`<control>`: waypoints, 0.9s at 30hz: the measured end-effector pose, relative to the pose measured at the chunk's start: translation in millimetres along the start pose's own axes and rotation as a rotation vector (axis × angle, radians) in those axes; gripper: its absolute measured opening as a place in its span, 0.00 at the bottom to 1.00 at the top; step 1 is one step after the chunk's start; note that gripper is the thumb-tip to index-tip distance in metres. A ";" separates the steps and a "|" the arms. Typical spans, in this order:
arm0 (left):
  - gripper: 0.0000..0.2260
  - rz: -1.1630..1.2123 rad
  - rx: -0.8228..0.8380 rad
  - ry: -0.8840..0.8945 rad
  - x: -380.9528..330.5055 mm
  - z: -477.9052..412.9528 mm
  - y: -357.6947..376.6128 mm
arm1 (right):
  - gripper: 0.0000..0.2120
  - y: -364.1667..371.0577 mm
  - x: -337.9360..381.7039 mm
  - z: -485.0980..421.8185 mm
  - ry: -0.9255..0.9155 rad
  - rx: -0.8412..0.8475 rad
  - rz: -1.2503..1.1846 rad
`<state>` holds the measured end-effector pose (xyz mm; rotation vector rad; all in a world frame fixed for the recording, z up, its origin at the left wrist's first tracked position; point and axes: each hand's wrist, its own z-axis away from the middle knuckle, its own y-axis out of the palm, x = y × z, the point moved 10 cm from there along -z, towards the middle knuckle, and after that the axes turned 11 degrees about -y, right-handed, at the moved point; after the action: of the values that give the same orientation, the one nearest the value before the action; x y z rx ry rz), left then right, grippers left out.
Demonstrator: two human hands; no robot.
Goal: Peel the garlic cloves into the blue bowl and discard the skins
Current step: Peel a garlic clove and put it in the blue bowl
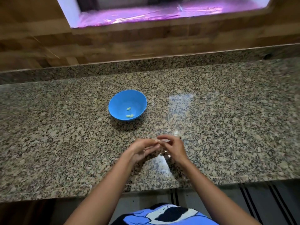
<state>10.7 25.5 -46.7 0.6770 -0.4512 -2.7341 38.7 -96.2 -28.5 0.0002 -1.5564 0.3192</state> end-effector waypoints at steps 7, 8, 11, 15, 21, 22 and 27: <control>0.09 -0.059 0.029 0.078 -6.9 5.0 1.8 | 0.08 -6.4 16.7 -2.6 -0.069 -0.035 -0.062; 0.08 -0.116 0.000 0.107 -8.6 4.8 0.9 | 0.08 -5.7 18.5 -2.8 -0.087 -0.028 -0.020; 0.09 -0.237 -0.116 0.222 -14.1 6.3 -1.2 | 0.08 -6.9 19.8 -3.5 -0.124 -0.072 0.090; 0.07 -0.379 -0.236 0.546 -34.8 20.4 2.9 | 0.06 -11.9 10.0 -3.1 -0.073 -0.209 0.097; 0.04 -0.568 -0.184 0.705 -44.1 29.0 15.4 | 0.05 -4.7 4.6 -2.6 0.000 -0.169 -0.082; 0.04 -0.555 -0.176 0.696 -44.8 27.4 14.5 | 0.05 -3.5 4.7 -2.4 -0.001 -0.160 -0.118; 0.04 -0.400 -0.154 0.550 -35.8 12.3 4.4 | 0.05 -3.2 2.7 -0.9 -0.017 -0.156 -0.097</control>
<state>35.9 36.7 -20.5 1.5494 0.0298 -2.7114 40.2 -98.5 -25.3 -0.0439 -1.5887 0.1208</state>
